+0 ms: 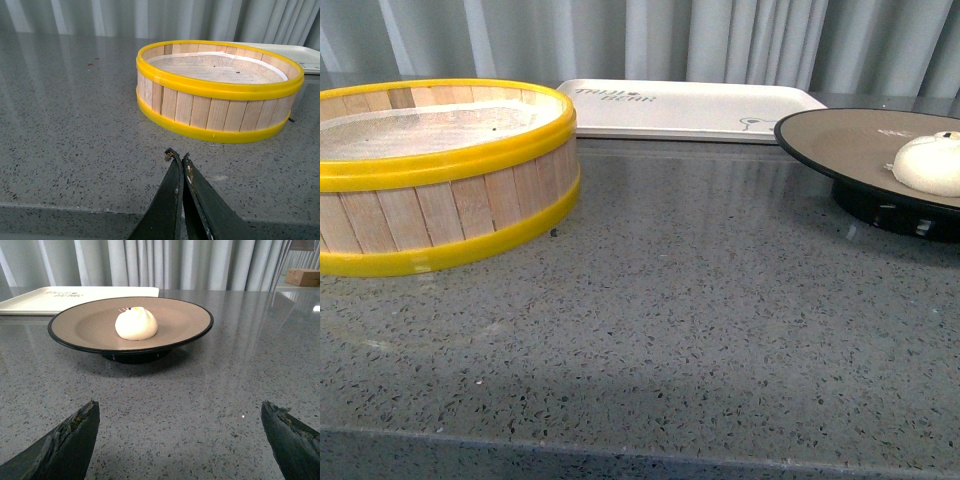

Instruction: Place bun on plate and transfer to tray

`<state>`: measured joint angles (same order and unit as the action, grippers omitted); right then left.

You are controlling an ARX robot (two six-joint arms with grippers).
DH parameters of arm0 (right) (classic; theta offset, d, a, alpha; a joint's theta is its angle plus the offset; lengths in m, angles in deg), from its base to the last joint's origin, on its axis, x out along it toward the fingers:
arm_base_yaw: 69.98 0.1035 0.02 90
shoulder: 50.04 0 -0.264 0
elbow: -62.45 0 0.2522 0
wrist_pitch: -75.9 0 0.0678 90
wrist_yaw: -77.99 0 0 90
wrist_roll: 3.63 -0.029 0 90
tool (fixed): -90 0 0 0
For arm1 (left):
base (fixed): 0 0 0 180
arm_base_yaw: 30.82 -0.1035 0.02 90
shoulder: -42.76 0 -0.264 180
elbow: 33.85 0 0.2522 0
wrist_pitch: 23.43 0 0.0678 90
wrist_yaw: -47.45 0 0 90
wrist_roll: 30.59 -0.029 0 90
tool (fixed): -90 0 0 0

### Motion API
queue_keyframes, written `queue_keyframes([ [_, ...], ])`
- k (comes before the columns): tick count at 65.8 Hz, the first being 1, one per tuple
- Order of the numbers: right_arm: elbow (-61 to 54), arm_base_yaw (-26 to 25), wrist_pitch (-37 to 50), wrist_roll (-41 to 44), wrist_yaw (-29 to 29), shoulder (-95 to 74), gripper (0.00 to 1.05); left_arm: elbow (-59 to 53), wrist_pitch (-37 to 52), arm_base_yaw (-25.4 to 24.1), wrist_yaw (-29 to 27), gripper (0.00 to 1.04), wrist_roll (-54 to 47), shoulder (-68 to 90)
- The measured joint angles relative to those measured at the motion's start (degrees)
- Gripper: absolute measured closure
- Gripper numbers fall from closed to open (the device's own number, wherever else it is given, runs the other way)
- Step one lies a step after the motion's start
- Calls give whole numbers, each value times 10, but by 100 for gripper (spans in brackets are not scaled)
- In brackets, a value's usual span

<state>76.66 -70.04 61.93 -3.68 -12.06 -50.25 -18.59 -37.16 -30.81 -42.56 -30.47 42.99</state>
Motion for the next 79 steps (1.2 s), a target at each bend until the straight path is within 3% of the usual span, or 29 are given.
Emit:
queue_keyframes([
  [4, 0, 0, 0, 0, 0, 0, 8, 0, 0, 0, 0, 101, 0, 0],
  [10, 0, 0, 0, 0, 0, 0, 8, 0, 0, 0, 0, 89, 0, 0],
  [16, 0, 0, 0, 0, 0, 0, 8, 0, 0, 0, 0, 73, 0, 0],
  [30, 0, 0, 0, 0, 0, 0, 8, 0, 0, 0, 0, 22, 0, 0],
  [37, 0, 0, 0, 0, 0, 0, 8, 0, 0, 0, 0, 6, 0, 0],
  [45, 1, 4, -3, 4, 17, -3, 8, 0, 0, 0, 0, 7, 0, 0],
  [51, 32, 42, 9, 69, 198, -85, 8, 0, 0, 0, -1, 7, 0, 0],
  [54, 47, 28, 51, 96, 223, -133, 8, 0, 0, 0, 0, 7, 0, 0],
  [57, 64, 2, 97, 104, 211, -179, 8, 0, 0, 0, 1, 7, 0, 0],
  [66, 147, -124, 212, 48, 82, -334, 8, 0, 0, 0, 0, 7, 0, 0],
  [74, 239, -219, 224, -84, -32, -482, 8, 0, 0, 0, 0, 7, 0, 0],
  [79, 283, -244, 206, -189, -82, -555, 8, 0, 0, 0, 0, 7, 0, 0],
])
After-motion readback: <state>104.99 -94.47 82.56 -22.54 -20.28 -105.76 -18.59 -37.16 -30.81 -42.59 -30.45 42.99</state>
